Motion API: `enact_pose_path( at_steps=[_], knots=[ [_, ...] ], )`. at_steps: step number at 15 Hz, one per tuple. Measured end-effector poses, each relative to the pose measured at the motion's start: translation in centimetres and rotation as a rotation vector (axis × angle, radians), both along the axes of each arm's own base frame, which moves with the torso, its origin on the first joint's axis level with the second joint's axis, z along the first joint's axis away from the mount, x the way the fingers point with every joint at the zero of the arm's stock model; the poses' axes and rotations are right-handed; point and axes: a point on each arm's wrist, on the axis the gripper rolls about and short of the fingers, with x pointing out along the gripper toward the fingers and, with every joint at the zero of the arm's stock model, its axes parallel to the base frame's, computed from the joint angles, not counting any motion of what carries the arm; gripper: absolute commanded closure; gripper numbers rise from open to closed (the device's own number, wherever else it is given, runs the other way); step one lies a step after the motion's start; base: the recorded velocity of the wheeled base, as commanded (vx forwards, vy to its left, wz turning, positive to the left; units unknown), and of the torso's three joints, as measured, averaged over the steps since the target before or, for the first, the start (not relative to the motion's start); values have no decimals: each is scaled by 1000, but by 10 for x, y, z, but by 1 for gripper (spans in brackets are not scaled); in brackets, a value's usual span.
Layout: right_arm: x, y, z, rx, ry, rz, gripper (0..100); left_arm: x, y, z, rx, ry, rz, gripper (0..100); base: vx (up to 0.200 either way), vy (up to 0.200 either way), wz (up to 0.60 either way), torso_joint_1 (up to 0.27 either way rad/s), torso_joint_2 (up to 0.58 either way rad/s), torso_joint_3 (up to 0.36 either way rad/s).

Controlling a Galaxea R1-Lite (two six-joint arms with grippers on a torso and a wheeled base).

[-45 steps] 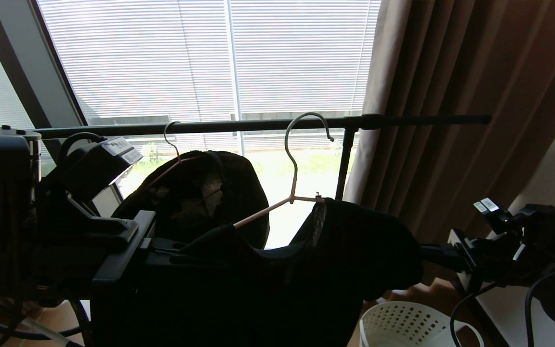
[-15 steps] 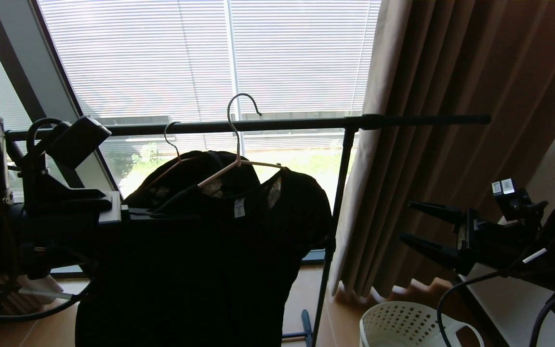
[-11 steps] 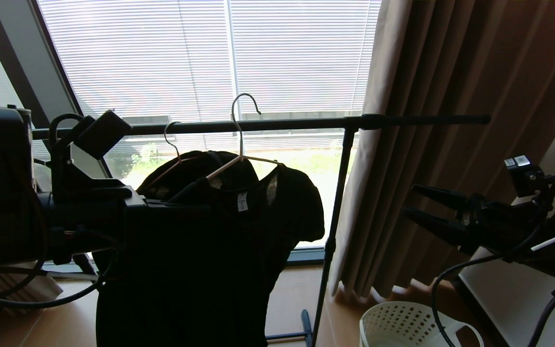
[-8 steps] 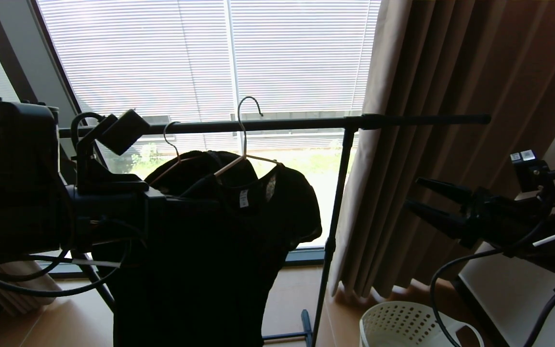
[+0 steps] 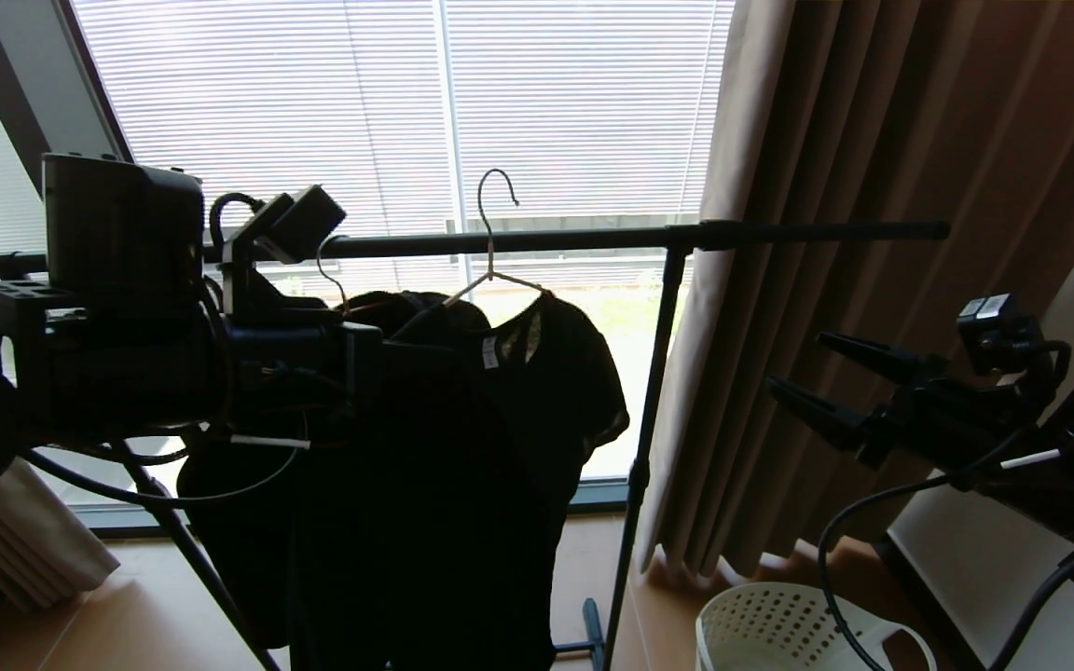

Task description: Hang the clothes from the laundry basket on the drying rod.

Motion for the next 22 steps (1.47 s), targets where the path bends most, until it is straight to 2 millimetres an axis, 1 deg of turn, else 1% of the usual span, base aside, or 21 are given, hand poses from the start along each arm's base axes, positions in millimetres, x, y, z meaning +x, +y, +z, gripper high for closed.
enact_pose_path(
  at_steps=[2, 4, 7, 9, 12, 14, 18, 22],
  knots=[
    [0, 11, 0, -12, -8, -31, 0, 4, -4, -3, 6, 10, -3, 100, 0, 0, 0, 0, 0, 0],
    [-1, 15, 2, -11, -16, -18, 0, 9, -6, -4, 9, 8, 7, 100, 0, 0, 0, 0, 0, 0],
    [-2, 16, 2, -13, -14, -15, 0, 20, -8, -2, 7, 1, 20, 100, 0, 0, 0, 0, 0, 0],
    [-2, 16, 0, -16, -11, -15, 0, 28, -11, -7, 12, 10, 22, 100, 0, 0, 0, 0, 0, 0],
    [-1, 16, -3, -19, -4, -15, 0, 44, -9, -13, 9, 20, 48, 100, 0, 0, 0, 0, 0, 0],
    [1, 17, -6, -32, -2, -15, 0, 51, -10, -16, -1, 38, 57, 100, 0, 0, 0, 0, 0, 0],
    [2, 17, -10, -40, 9, -14, 0, 59, -13, -23, 5, 55, 59, 100, 0, 0, 0, 0, 0, 0],
    [3, 17, -12, -42, 16, -14, 0, 61, -14, -29, 12, 72, 56, 100, 0, 0, 0, 0, 0, 0]
  ],
)
